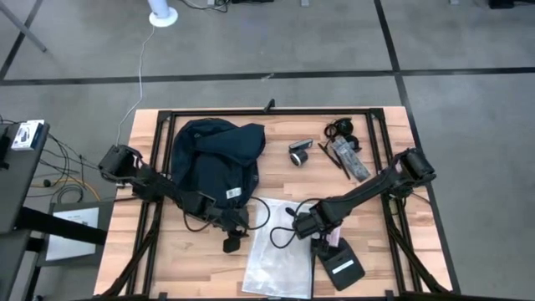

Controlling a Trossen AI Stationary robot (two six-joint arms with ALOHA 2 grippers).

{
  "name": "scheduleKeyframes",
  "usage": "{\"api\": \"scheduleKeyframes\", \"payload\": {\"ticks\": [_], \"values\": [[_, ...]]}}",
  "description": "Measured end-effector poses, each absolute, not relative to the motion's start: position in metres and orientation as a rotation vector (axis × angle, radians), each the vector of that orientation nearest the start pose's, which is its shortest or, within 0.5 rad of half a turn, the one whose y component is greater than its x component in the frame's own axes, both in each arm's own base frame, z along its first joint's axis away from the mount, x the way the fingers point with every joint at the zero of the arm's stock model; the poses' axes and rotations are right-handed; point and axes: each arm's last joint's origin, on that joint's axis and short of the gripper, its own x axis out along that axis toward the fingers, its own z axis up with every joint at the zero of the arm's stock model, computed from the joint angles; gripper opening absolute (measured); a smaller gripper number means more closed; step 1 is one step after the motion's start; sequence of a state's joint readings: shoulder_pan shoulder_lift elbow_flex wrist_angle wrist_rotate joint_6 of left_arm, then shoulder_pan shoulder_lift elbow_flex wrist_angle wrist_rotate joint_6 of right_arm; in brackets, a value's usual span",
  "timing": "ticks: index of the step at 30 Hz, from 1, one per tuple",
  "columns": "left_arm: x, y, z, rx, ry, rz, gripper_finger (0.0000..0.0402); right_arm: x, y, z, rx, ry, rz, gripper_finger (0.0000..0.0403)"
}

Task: Unpack backpack
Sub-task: Put the red game card into the white zip lock bag

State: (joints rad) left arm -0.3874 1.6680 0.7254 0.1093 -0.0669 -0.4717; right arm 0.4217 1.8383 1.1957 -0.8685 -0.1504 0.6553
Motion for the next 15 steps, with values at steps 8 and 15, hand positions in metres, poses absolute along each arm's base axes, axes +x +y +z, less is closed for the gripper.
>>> {"api": "scheduleKeyframes", "payload": {"ticks": [8,15], "values": [[0.29,-0.109,0.139,-0.292,0.763,-0.109,0.0152,0.312,0.148,0.149,0.263,1.587,-0.002,0.0312],[0.293,-0.102,0.137,-0.281,0.763,-0.064,0.0152,0.34,0.14,0.159,0.235,1.412,-0.007,0.0311]]}}
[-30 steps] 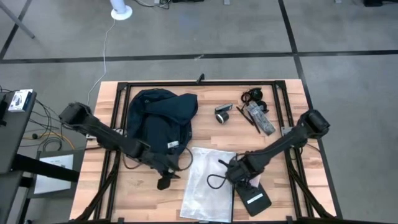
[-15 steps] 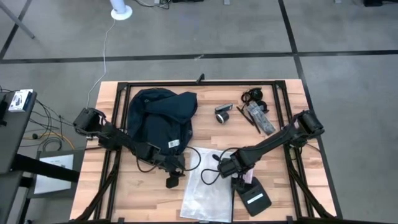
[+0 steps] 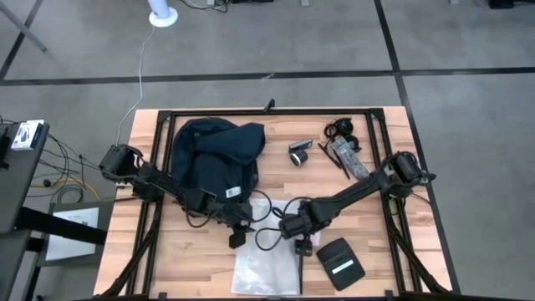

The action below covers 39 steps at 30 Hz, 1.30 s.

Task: Unpack backpack
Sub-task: Put the red game card into the white zip lock bag

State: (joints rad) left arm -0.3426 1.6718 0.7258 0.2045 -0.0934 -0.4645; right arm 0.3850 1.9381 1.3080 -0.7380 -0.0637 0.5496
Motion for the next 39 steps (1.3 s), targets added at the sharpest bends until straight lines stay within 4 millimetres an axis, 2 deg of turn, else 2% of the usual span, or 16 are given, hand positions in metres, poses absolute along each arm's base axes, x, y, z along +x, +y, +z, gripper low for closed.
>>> {"api": "scheduleKeyframes", "payload": {"ticks": [8,14,22,28,34,39], "values": [[0.293,-0.099,0.137,-0.268,0.761,-0.042,0.0152,0.361,0.127,0.167,0.257,1.253,-0.021,0.0311],[0.292,-0.101,0.137,-0.277,0.766,-0.039,0.0152,0.358,0.116,0.165,0.227,1.284,-0.122,0.0311],[0.288,-0.098,0.132,-0.19,0.806,0.018,0.0152,0.365,0.1,0.166,0.334,1.231,-0.251,0.0311],[0.282,-0.094,0.127,-0.127,0.873,0.093,0.0152,0.381,0.103,0.173,0.393,1.067,-0.191,0.0311],[0.282,-0.093,0.127,-0.112,0.868,0.109,0.0152,0.397,0.103,0.183,0.402,0.862,-0.161,0.0311],[0.282,-0.094,0.127,-0.111,0.868,0.107,0.0152,0.403,0.099,0.187,0.41,0.794,-0.178,0.0323]]}}
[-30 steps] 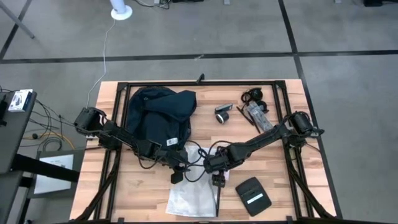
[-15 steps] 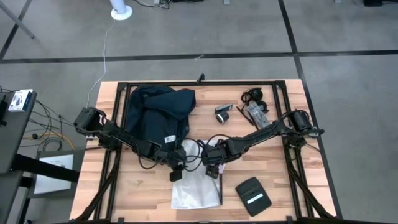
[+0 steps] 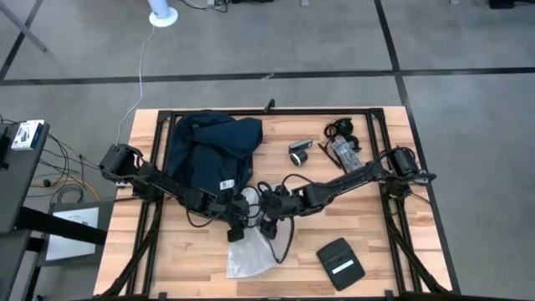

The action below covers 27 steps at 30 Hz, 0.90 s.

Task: Unpack backpack
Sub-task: Put the red game card into the white zip lock bag, then put the black mini fan into the white zip lock bag

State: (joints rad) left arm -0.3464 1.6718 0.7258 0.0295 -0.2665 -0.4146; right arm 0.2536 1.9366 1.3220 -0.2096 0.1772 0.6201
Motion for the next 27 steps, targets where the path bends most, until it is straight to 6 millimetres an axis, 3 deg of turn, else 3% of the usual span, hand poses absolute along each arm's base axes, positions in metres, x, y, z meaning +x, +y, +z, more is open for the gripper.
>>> {"api": "scheduleKeyframes", "payload": {"ticks": [6,11,15,20,27], "values": [[0.282,-0.094,0.126,-0.11,0.87,0.107,0.0152,0.401,0.093,0.185,0.484,0.863,-0.137,0.0391],[0.281,-0.094,0.126,-0.11,0.871,0.107,0.0152,0.387,0.085,0.193,0.552,1.013,-0.1,0.037],[0.281,-0.094,0.126,-0.11,0.873,0.107,0.0152,0.356,0.089,0.217,0.554,1.148,-0.139,0.0357],[0.281,-0.094,0.126,-0.111,0.876,0.109,0.0152,0.31,0.113,0.247,0.593,1.28,-0.208,0.0355],[0.281,-0.094,0.126,-0.119,0.878,0.113,0.0152,0.258,0.157,0.252,0.522,1.427,-0.383,0.0355]]}}
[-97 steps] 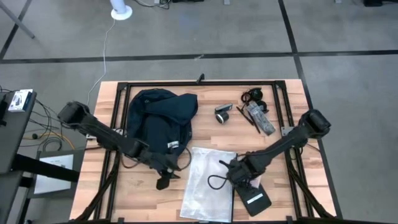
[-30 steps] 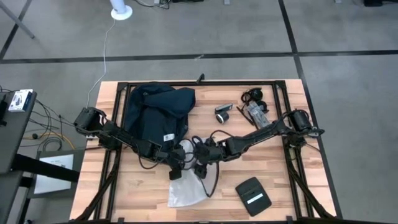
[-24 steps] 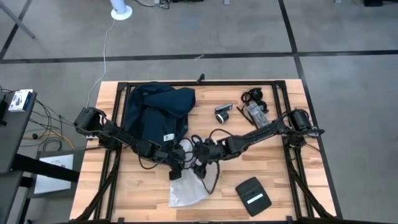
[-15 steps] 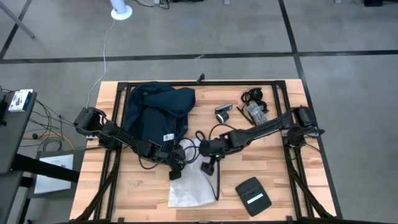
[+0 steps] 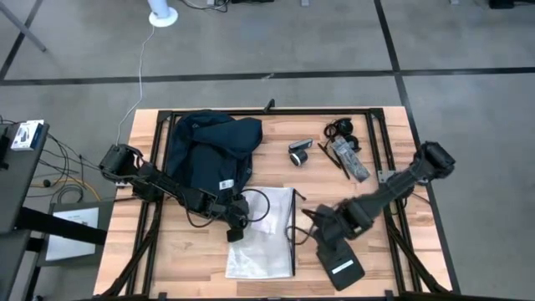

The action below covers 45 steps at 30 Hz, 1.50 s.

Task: Unpack backpack
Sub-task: Put the black mini fan into the white zip lock bag

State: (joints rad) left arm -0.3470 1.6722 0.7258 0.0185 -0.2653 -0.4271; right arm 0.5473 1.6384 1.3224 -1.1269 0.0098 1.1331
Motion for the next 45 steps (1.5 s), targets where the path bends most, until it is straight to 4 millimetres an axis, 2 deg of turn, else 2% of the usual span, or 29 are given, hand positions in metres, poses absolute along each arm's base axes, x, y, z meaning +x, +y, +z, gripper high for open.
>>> {"api": "scheduleKeyframes", "payload": {"ticks": [3,6,11,14,18,25,30,36,45], "values": [[0.281,-0.094,0.126,-0.119,0.878,0.113,0.0152,0.244,0.161,0.245,0.509,1.47,-0.494,0.0354],[0.281,-0.094,0.132,-0.126,0.869,0.114,0.0152,0.24,0.155,0.24,0.512,1.5,-0.578,0.0354],[0.283,-0.096,0.17,-0.143,0.787,0.103,0.0152,0.254,0.13,0.24,0.502,1.479,-0.607,0.0354],[0.279,-0.094,0.193,-0.152,0.726,0.082,0.0152,0.266,0.1,0.24,0.477,1.448,-0.656,0.0355],[0.267,-0.09,0.208,-0.156,0.732,0.086,0.0152,0.286,0.047,0.24,0.439,1.332,-0.752,0.0368],[0.247,-0.098,0.207,-0.216,0.842,0.118,0.0152,0.317,-0.045,0.241,0.552,1.091,-0.778,0.0398],[0.24,-0.109,0.202,-0.221,0.877,0.131,0.0152,0.322,-0.088,0.227,0.592,1.098,-0.815,0.0399],[0.235,-0.112,0.2,-0.194,0.885,0.157,0.0152,0.335,-0.108,0.201,0.588,1.191,-0.804,0.04],[0.234,-0.111,0.2,-0.184,0.889,0.176,0.0152,0.341,-0.123,0.173,0.633,1.25,-0.805,0.04]]}}
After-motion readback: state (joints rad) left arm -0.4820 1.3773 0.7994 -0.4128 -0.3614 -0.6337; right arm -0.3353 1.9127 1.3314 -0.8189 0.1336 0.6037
